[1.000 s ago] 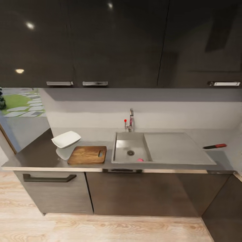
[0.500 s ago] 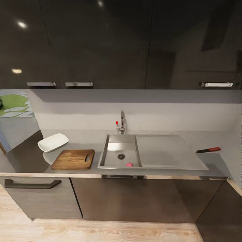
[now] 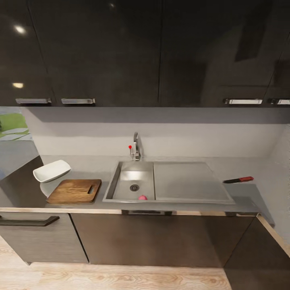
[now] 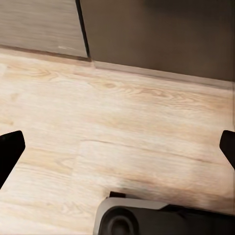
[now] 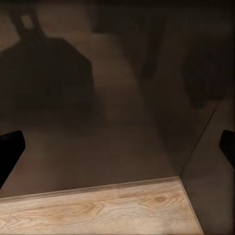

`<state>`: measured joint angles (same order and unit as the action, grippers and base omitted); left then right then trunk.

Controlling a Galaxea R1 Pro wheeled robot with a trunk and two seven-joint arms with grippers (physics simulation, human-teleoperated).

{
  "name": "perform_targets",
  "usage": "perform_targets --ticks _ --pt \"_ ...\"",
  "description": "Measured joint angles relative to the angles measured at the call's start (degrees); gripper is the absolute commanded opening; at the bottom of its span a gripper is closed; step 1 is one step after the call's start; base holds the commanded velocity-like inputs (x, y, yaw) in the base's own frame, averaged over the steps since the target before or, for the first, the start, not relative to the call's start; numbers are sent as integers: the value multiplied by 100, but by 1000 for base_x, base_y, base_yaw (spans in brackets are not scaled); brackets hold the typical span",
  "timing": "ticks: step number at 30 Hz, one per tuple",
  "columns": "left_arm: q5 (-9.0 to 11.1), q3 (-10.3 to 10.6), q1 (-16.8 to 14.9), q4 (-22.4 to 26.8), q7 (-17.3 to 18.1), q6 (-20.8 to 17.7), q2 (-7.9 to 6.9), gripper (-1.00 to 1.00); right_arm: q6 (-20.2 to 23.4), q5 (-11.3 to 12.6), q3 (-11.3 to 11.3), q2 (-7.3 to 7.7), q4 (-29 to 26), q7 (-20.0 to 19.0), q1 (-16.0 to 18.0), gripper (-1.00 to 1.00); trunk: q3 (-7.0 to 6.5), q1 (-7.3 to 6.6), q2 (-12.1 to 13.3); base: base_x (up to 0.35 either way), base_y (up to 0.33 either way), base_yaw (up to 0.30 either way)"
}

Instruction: In the kitchen, take the Vidalia onion out of the sink, dice it on the chopping board with the paring knife, put the diced onion into the bowl on the countertop, then place both the paring knife and the chopping board into the sink.

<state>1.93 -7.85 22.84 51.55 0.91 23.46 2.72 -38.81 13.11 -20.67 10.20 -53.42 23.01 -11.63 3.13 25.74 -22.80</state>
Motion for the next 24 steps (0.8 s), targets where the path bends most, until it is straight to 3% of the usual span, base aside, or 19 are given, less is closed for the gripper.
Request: perform_targets --ticks 2,4,7,8,10,15,19,21,24 --pt "-23 1 -1 73 -1 -13 -1 100 0 0 2 0 3 0 0 100 0 0 0 0 -21 0" --pt "-45 2 -6 496 -7 -190 -8 100 5 0 2 0 10 0 0 100 0 0 0 0 -6 0" --pt "-79 139 -8 2048 0 -2029 -9 100 8 0 8 1 144 -6 0 100 -1 0 0 0 -1 0" --pt "-115 366 -9 2734 4 -2763 -16 100 8 0 9 2 171 -8 0 100 -1 0 1 0 0 0" --pt "-187 724 -8 3343 5 -3444 -21 100 8 0 12 5 188 -9 0 100 0 0 0 0 0 0" --pt "-449 1099 -34 3664 0 -3882 26 100 8 -1 12 1 202 -9 0 100 0 0 0 0 0 0" --pt "-795 1178 -188 3722 -2 -3957 297 100 8 -1 8 -12 207 -10 0 100 0 0 0 0 0 0" --pt "-910 1193 -425 3730 -7 -4002 412 100 8 -2 7 -23 212 -10 0 100 -1 0 1 0 0 0" --pt "-1018 1313 -1108 3741 -10 -4662 508 100 8 -4 5 -32 224 -13 0 100 -1 0 1 0 0 0"
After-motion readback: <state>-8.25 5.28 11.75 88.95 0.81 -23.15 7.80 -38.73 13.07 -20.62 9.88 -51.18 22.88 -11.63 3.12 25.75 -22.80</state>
